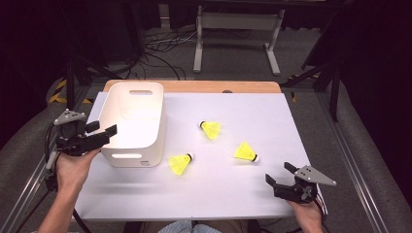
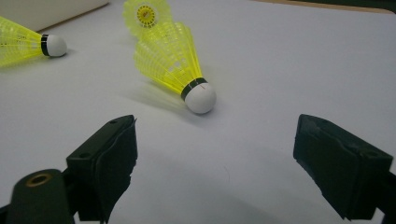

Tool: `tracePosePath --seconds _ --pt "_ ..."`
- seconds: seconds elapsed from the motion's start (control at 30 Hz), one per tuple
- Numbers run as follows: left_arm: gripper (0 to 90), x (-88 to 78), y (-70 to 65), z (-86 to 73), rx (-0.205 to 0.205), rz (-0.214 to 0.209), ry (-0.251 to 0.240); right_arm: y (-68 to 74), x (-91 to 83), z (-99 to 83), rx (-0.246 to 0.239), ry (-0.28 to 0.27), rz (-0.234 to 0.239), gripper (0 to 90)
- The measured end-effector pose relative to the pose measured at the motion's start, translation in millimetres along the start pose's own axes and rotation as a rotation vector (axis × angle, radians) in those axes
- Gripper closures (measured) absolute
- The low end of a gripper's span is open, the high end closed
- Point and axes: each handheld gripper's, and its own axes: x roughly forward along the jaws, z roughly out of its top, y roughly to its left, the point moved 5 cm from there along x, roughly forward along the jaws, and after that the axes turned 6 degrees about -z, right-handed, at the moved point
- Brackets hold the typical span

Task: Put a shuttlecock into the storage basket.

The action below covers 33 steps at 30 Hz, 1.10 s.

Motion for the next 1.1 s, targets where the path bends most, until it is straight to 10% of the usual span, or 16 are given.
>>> tracePosePath --seconds 1.1 --pt "34.2 21.0 -33.3 7.1 0.045 -0.065 0.037 -0.8 -1.2 -0.2 0.006 -0.004 0.002 14.0"
